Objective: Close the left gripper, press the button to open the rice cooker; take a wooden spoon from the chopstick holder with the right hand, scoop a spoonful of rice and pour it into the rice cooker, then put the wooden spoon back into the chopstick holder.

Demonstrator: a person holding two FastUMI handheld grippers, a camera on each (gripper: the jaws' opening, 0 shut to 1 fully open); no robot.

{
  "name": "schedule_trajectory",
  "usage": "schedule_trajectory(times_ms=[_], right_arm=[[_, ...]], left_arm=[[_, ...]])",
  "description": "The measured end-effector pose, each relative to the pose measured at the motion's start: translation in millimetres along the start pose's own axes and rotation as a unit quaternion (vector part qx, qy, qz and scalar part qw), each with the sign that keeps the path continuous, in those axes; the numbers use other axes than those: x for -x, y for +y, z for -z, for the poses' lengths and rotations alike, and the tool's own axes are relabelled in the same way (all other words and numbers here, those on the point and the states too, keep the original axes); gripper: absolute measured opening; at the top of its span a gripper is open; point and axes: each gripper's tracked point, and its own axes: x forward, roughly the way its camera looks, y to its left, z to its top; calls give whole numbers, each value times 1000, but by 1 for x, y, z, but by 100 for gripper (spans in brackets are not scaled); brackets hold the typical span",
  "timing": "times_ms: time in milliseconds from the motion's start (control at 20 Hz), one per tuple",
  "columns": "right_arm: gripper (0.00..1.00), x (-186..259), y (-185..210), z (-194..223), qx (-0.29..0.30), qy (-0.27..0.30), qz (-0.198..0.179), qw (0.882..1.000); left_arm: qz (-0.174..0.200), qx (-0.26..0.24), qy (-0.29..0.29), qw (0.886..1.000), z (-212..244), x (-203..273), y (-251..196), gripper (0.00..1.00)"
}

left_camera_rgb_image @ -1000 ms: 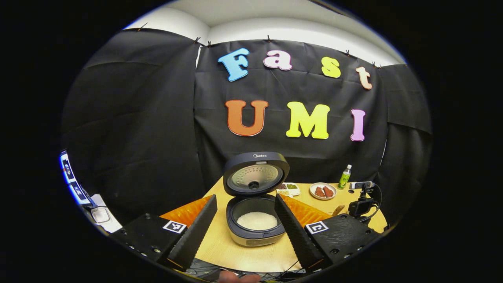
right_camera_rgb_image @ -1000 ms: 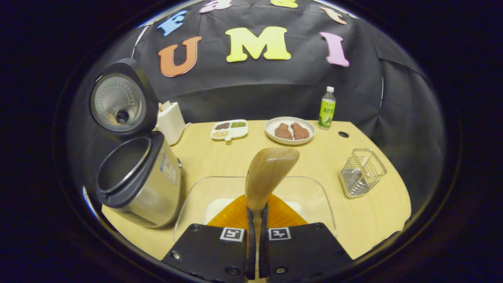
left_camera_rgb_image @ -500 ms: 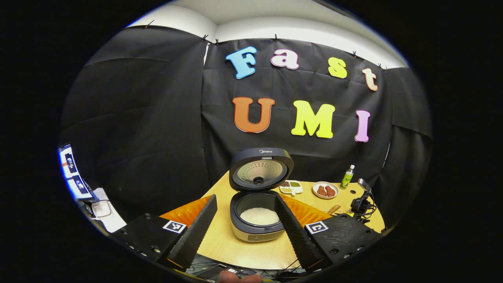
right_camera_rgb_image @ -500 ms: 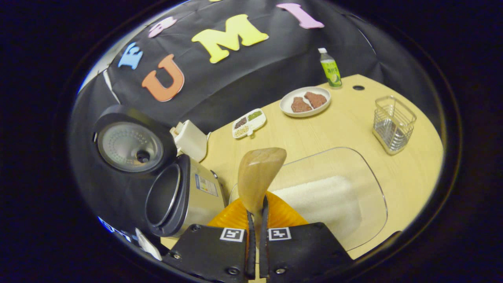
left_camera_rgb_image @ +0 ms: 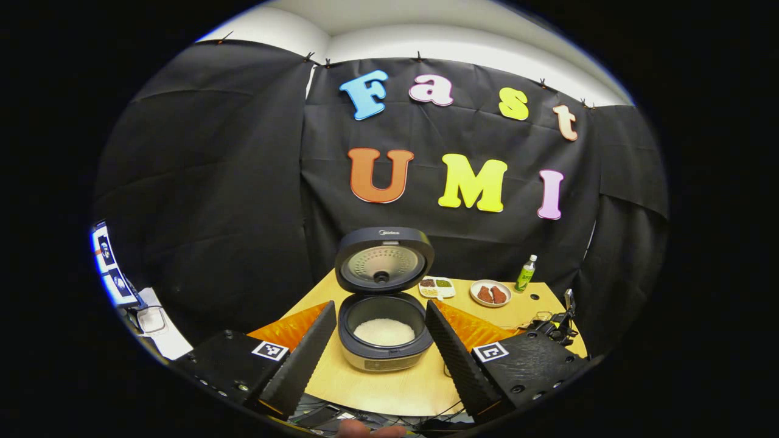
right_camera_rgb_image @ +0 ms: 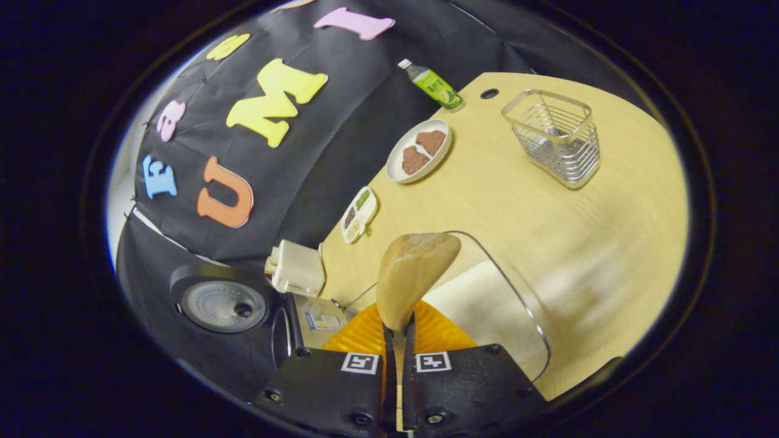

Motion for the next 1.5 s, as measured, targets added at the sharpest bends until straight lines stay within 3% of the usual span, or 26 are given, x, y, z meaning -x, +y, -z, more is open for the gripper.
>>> schedule_trajectory(times_ms=[350,700,950,1150,1500], right_arm=[[8,63,41,-55,-23,-42,-45,998],[9,88,132,-67,3,-46,-114,992],[8,61,209,-36,48,-9,-156,987],[9,22,255,3,92,19,-168,981],[8,-34,277,55,223,23,-124,967]], left_arm=[[34,-3,-23,999,-11,-5,-25,95],[18,2,-43,999,-12,6,-5,95],[-15,13,-39,999,-2,17,24,95],[-36,11,-20,999,10,23,40,95],[-58,-11,-19,998,18,29,58,95]])
